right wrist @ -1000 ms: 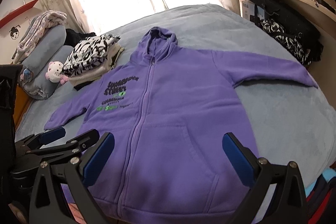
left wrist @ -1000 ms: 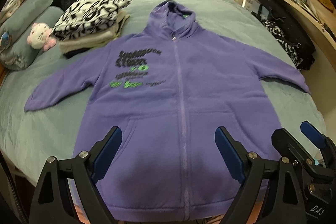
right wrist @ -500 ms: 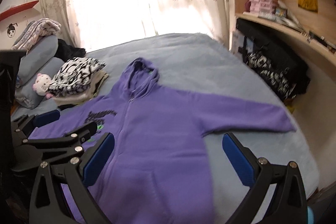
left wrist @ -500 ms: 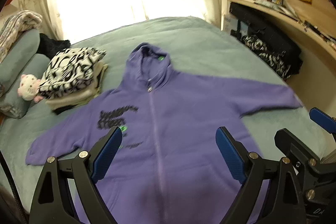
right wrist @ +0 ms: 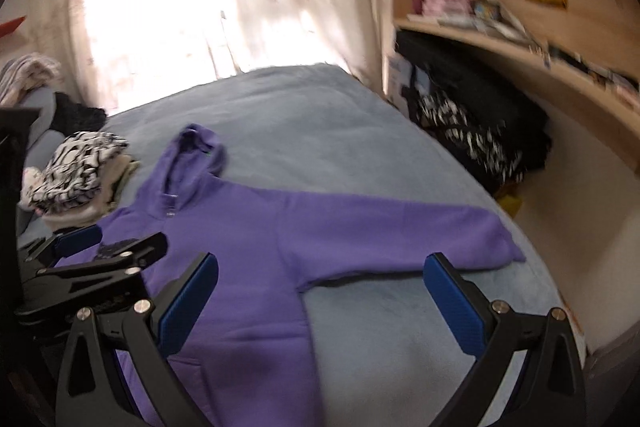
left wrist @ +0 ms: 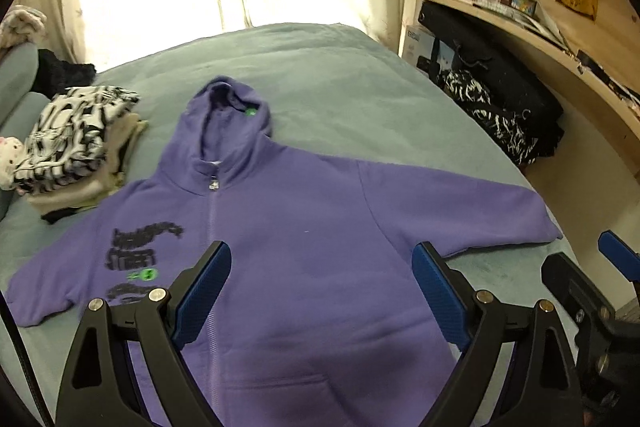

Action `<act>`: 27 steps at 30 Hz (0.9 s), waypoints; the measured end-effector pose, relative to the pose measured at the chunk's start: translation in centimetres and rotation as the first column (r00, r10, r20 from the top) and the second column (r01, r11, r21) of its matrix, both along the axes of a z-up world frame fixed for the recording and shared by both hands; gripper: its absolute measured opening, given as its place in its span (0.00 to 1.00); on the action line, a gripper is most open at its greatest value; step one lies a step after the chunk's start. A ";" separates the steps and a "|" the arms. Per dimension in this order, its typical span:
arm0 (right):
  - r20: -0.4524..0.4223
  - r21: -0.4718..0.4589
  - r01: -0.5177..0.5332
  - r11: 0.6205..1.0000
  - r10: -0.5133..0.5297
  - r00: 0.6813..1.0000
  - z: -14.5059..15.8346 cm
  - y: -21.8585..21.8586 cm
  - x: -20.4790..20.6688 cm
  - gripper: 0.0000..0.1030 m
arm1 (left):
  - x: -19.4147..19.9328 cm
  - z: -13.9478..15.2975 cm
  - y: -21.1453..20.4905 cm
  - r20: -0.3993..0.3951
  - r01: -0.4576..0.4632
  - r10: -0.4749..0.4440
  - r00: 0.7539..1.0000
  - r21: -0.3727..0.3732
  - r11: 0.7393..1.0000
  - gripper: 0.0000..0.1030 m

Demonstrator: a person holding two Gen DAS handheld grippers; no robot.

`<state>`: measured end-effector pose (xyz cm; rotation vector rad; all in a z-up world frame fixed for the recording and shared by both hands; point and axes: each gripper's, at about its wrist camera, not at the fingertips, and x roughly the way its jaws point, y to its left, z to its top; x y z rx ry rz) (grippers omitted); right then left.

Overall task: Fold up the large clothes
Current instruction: 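Move the right gripper to the sleeve cuff beside the hoodie body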

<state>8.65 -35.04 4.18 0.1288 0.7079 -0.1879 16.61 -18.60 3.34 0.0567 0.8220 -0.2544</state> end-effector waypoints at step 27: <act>-0.302 0.405 0.594 0.695 -0.512 0.804 -16.5 -24.0 4.8 0.83 | 8.0 -11.9 -6.2 -0.138 -0.101 0.113 0.984 0.090 0.991 0.85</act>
